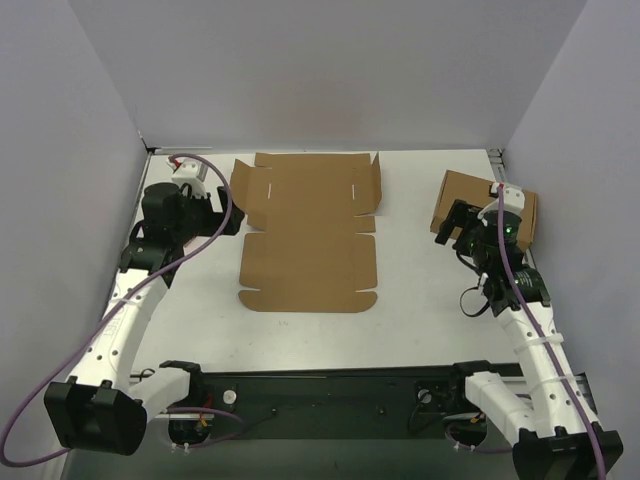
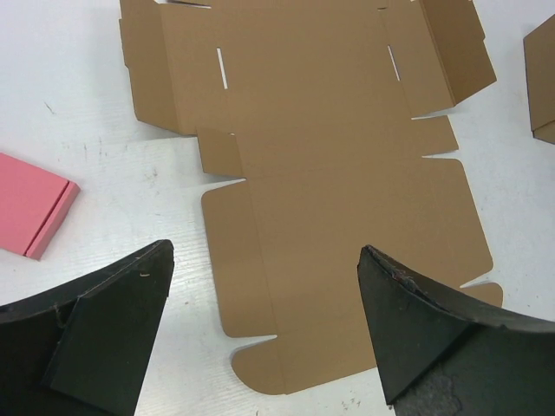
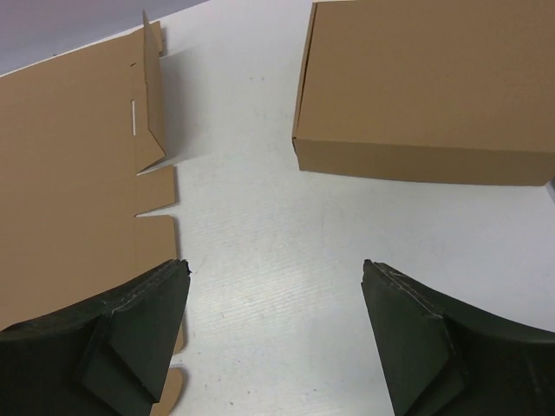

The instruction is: Fold the paper box

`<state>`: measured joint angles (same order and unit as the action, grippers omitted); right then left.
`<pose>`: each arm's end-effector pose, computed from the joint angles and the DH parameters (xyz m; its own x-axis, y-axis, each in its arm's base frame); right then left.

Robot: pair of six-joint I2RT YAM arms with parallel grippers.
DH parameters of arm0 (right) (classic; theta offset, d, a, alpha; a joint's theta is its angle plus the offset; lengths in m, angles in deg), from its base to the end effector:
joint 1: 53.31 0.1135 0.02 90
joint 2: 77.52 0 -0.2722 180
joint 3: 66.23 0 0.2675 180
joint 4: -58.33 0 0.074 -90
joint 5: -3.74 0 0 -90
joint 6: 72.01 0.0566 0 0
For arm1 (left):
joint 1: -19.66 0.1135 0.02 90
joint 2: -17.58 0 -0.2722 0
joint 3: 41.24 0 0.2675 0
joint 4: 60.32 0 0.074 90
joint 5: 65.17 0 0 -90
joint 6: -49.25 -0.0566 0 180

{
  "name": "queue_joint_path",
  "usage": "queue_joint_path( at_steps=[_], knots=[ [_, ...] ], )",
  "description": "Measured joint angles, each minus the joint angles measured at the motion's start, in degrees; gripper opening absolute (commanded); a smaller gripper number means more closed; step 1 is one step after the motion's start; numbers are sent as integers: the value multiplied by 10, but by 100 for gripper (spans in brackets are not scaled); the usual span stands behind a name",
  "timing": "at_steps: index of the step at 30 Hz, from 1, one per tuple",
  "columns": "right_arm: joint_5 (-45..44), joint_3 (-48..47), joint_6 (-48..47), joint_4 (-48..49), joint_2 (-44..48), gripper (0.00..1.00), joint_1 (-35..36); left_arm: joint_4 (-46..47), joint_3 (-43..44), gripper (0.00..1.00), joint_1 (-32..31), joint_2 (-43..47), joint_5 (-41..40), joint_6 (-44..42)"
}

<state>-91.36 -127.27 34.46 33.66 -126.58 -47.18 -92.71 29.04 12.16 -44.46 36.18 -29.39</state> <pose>0.2297 0.0196 0.3460 -0.2152 0.2609 -0.9411 0.0426 0.9652 0.2579 0.2715 -0.0470 0.3393 -0.4580 -0.1345 -0.8787 0.2201 0.9406 -0.2587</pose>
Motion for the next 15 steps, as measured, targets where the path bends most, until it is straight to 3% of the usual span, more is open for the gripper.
queue_joint_path(
  at_steps=[7,15],
  knots=[
    [10,-82,5,-34,-52,80,48,-11,49,97,-3,-19,-8,2],
    [75,-228,37,-69,-243,73,60,-26,128,97,1,-86,-5,6]
  ],
)
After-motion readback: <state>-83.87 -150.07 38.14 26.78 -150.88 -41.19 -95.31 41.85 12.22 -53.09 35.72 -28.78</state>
